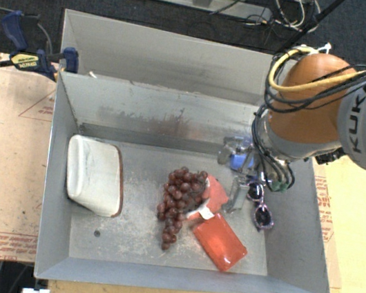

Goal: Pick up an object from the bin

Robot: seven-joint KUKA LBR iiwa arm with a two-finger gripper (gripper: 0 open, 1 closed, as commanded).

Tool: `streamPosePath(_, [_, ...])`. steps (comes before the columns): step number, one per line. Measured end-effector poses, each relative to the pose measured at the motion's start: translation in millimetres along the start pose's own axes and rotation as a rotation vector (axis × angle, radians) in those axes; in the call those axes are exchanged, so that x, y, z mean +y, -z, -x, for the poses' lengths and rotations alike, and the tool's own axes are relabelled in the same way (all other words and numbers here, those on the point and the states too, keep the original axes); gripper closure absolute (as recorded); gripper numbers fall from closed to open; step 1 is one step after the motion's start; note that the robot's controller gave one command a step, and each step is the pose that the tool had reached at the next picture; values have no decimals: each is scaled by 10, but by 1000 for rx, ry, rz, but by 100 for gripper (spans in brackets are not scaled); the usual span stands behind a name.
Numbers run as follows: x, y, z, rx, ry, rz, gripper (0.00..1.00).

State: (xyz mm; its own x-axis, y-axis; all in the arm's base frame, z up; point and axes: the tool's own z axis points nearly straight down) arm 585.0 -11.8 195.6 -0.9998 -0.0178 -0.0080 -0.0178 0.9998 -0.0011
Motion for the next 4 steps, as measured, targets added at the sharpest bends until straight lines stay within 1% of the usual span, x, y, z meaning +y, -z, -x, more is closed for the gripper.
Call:
streamPosePath(1, [177,-404,-119,6,88,3,0])
streamPosePath(2, [290,-641,16,2,155,1,0])
streamPosePath(3, [636,-1205,184,-2,452,3,100])
streamPosePath(4, [635,-1205,184,-1,452,3,100])
